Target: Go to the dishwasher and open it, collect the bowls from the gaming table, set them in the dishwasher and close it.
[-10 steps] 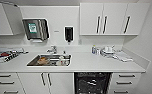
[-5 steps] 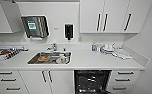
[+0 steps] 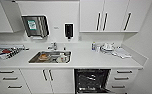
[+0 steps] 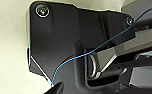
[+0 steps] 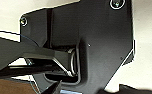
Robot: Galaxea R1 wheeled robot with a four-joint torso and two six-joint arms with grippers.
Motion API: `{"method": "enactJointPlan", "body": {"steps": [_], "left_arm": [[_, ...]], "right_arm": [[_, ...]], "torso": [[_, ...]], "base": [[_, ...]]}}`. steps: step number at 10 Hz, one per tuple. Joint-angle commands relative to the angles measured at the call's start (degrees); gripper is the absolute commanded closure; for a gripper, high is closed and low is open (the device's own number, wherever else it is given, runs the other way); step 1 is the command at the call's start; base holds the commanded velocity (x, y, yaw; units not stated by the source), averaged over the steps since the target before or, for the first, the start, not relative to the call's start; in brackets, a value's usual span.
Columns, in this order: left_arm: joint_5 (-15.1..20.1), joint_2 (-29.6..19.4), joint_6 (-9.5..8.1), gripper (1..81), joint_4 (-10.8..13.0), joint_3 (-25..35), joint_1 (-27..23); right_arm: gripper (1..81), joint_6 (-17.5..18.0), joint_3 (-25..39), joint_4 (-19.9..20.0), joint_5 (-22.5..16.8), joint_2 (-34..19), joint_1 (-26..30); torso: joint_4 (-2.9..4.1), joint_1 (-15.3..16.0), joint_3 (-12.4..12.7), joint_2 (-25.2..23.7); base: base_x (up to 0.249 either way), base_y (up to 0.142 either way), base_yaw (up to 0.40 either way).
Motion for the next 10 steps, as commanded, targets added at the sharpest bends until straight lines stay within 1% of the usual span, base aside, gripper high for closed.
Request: {"method": "enactJointPlan", "body": {"steps": [1,4,8,9,10], "left_arm": [[3.07,-1.07,-0.13,1.0,-0.02,0.31,-1.80],[3.07,-0.72,-0.13,1.0,-0.20,0.22,-1.80],[3.07,0.69,-0.13,1.0,-0.37,-2.68,-1.80],[3.07,1.12,-0.04,1.0,-0.28,-3.11,-1.80],[3.07,1.21,-0.13,1.0,-0.28,-3.12,-1.72]], "right_arm": [[1.0,-0.32,-1.52,-0.93,0.41,-0.44,1.79],[1.0,-0.32,-2.41,-0.94,0.50,0.27,1.70],[1.0,-0.41,-2.50,-1.02,0.50,0.53,1.62],[1.0,-0.41,-2.59,-1.02,0.50,0.53,1.62],[1.0,-0.41,-2.76,-1.02,0.50,0.53,1.62]], "torso": [[0.00,-3.56,2.87,5.53],[0.00,-7.61,5.54,11.72],[0.00,-12.87,9.06,19.78],[0.00,-14.22,9.41,21.86],[0.00,-15.47,7.67,23.74]], "base": [[0.000,0.000,0.000],[0.000,0.000,0.000],[0.000,0.000,0.000],[0.000,0.000,0.000],[0.000,0.000,0.000]]}}
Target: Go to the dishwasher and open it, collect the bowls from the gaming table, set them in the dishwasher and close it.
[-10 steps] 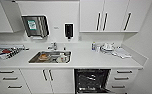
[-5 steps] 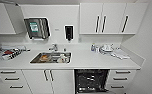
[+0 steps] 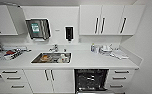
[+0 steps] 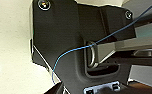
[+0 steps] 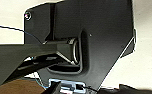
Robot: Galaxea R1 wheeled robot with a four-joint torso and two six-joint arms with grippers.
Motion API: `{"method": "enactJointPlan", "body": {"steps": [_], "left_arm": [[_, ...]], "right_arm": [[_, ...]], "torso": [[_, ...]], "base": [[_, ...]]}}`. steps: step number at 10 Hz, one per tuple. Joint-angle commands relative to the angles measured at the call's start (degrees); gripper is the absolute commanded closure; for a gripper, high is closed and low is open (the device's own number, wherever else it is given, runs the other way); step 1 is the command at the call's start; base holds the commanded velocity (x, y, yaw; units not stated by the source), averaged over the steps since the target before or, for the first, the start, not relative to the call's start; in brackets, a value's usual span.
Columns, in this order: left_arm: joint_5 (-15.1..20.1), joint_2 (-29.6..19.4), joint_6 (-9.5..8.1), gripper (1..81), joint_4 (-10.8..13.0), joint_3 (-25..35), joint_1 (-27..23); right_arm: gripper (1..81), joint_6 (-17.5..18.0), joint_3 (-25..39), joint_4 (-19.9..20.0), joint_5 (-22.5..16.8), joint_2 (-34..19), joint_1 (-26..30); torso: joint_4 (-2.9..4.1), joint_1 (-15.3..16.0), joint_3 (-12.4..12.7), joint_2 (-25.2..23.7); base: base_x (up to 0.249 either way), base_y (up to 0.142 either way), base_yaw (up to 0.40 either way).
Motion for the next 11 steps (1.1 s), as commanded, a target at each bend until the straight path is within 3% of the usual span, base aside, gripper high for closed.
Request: {"method": "enactJointPlan", "body": {"steps": [1,5,6,8,9,11], "left_arm": [[3.00,-0.69,-0.04,1.0,-0.27,0.17,-1.86],[3.00,-0.60,-0.04,1.0,-0.27,0.09,-1.86],[3.00,-0.25,-0.04,1.0,-0.36,-0.26,-1.86],[2.91,2.82,-0.21,1.0,-0.62,-5.17,-1.86],[3.00,4.56,-0.21,1.0,-1.23,-7.53,-1.86],[3.60,8.26,-0.21,1.0,-1.42,-13.06,-1.86]], "right_arm": [[1.0,-0.19,0.27,-0.76,-2.11,-0.93,2.32],[1.0,-0.19,-1.57,-0.84,-2.11,0.21,2.32],[1.0,-0.27,-2.28,-0.84,-2.02,0.74,2.32],[1.0,-0.27,-3.77,-1.20,-1.14,1.35,2.32],[1.0,-0.19,-4.73,-1.45,-1.06,1.87,2.32],[1.0,-0.10,-10.92,-1.29,-1.06,5.72,1.88]], "torso": [[0.00,0.07,0.00,-0.09],[0.00,-0.68,0.33,0.72],[0.00,-0.70,2.91,0.74],[0.00,-0.70,4.10,0.77],[0.00,-0.70,2.23,0.77],[0.00,-0.78,3.30,0.77]], "base": [[0.000,0.000,0.000],[0.000,0.000,0.000],[0.000,0.000,0.000],[0.000,0.000,0.000],[0.000,0.000,0.000],[0.000,0.000,0.000]]}}
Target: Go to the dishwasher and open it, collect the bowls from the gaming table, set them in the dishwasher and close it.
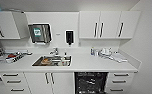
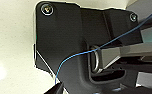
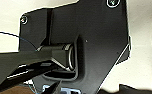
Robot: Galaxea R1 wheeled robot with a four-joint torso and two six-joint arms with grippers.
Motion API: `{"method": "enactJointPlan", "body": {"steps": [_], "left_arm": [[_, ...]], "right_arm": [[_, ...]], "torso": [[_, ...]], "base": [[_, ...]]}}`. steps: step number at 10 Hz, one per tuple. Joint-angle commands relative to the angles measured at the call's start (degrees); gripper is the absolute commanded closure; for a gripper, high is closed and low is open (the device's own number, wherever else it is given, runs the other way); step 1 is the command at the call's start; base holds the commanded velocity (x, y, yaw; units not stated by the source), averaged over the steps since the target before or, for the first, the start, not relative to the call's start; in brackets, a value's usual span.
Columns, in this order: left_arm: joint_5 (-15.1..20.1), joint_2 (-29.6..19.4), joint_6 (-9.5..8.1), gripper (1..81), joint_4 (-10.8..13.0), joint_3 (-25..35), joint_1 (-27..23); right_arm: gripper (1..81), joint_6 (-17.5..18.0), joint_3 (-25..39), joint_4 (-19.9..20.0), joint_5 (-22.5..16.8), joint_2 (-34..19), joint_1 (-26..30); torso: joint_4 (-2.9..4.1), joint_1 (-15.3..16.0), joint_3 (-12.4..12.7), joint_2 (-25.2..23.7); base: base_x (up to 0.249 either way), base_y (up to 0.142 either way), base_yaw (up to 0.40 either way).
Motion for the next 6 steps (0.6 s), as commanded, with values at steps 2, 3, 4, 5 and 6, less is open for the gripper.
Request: {"method": "enactJointPlan", "body": {"steps": [2,3,4,5,6], "left_arm": [[6.01,4.68,-0.21,1.0,-1.08,-6.23,-2.13],[6.54,5.03,-0.21,1.0,-1.16,-6.32,-2.13],[6.63,4.95,-0.21,1.0,-2.21,-6.33,-2.13],[6.63,4.86,-0.21,1.0,-2.83,-6.33,-2.13],[6.55,5.12,-0.13,1.0,-2.49,-6.33,-2.13]], "right_arm": [[1.0,-0.16,-12.76,-0.43,-2.13,7.42,1.99],[1.0,-0.07,-15.58,-0.17,-2.13,9.11,1.55],[1.0,0.27,-17.19,0.09,-2.13,10.35,0.50],[1.0,0.28,-17.28,-0.08,-2.04,10.88,-0.65],[1.0,0.02,-17.54,2.34,-1.53,11.23,-1.00]], "torso": [[0.00,0.00,-0.02,0.02],[0.00,0.00,-0.02,0.02],[0.00,0.00,-0.02,0.02],[0.00,0.00,-0.02,0.02],[0.00,0.00,-0.02,0.02]], "base": [[0.000,0.000,0.000],[0.000,0.000,0.000],[0.000,0.000,0.000],[0.000,0.000,0.000],[0.000,0.000,0.000]]}}
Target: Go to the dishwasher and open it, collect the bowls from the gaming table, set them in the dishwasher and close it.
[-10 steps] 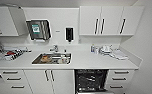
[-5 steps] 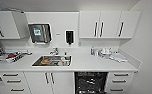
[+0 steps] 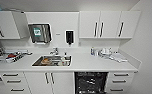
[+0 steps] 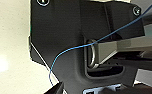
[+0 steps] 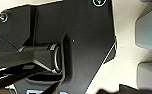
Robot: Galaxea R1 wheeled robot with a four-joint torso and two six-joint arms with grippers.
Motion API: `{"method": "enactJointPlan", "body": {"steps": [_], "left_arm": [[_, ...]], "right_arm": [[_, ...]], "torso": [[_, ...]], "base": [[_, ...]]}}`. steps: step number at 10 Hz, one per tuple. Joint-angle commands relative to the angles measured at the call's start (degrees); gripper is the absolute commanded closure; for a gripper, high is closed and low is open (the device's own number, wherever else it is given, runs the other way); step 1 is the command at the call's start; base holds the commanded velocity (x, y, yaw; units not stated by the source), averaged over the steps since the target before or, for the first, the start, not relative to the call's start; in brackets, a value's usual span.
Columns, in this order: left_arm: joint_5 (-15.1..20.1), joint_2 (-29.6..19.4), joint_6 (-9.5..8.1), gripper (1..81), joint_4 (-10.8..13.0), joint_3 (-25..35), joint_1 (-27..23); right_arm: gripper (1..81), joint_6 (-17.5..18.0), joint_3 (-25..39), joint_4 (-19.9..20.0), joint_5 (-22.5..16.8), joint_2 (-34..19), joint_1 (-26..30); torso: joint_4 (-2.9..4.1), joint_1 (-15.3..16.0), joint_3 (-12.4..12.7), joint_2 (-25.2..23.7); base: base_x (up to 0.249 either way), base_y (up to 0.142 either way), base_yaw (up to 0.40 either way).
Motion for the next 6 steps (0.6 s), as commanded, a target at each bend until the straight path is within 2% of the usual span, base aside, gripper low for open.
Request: {"method": "enactJointPlan", "body": {"steps": [1,2,3,4,6], "left_arm": [[3.30,-0.34,-0.13,1.0,-0.46,-0.05,-2.36],[3.30,-0.43,-0.13,1.0,-0.55,-0.05,-2.46],[3.30,-0.34,-0.13,1.0,-0.55,-0.05,-2.63],[3.21,-0.08,-0.21,1.0,-0.90,-0.31,-2.63],[3.04,0.10,0.38,1.0,-4.13,-0.57,-2.63]], "right_arm": [[1.0,-0.71,-1.19,5.48,0.40,1.58,-0.62],[1.0,-4.11,-2.33,10.03,2.33,1.66,-1.07],[1.0,-10.14,-3.39,15.88,2.95,2.09,-1.25],[1.0,-17.29,-5.22,22.85,3.04,2.98,-1.33],[1.0,-34.43,-10.30,40.08,3.48,5.52,-1.33]], "torso": [[0.00,0.00,0.00,0.00],[0.00,0.00,0.00,0.00],[0.00,0.00,0.00,0.00],[0.00,0.00,0.00,0.00],[0.00,0.00,0.00,0.00]], "base": [[0.000,0.000,0.000],[0.000,0.000,0.000],[0.000,0.000,0.000],[0.000,0.000,0.000],[0.000,0.000,0.000]]}}
